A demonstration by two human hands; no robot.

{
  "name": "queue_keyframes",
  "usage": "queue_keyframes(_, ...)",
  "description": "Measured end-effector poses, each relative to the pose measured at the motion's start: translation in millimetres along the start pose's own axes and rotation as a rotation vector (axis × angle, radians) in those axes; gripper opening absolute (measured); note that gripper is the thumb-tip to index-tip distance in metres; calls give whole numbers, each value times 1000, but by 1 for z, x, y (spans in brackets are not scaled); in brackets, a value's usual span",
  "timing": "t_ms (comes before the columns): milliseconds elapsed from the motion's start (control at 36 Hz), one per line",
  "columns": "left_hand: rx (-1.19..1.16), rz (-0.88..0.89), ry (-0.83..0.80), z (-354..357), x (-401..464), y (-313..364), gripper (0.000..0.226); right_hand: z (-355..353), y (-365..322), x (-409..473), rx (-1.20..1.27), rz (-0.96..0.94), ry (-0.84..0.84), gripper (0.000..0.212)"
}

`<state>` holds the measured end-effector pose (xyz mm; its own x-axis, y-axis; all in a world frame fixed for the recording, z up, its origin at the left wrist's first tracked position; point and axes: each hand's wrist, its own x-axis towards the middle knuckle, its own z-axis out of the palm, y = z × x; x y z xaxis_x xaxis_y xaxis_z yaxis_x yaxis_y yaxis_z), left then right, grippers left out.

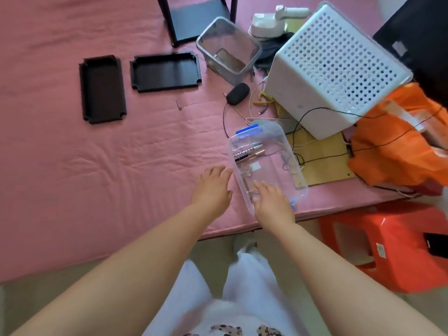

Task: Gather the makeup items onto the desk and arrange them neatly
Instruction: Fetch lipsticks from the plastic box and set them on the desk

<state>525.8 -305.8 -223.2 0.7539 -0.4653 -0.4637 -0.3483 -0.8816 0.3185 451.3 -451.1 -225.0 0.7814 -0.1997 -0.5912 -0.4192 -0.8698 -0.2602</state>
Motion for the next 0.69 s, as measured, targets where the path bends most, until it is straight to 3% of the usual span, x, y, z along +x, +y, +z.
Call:
queue_keyframes(167, -14, -57, -77, 34, 30, 28, 53, -5, 59, 39, -96, -31, -98, 53)
queue_keyframes(333, -168, 7, -46, 65, 65, 44, 49, 24, 88, 75, -107, -38, -189, 53)
queue_keyframes(472, -160, 51, -198, 100, 102, 55, 53, 54, 103, 106, -91, -42, -252, 49)
queue_keyframes(556, -226, -80, -249, 122, 122, 59, 52, 68, 110, 128, -81, -53, -248, 47)
queue_keyframes(694, -501, -536, -232, 146, 150, 72, 42, 86, 121, 158, -88, -54, -249, 41)
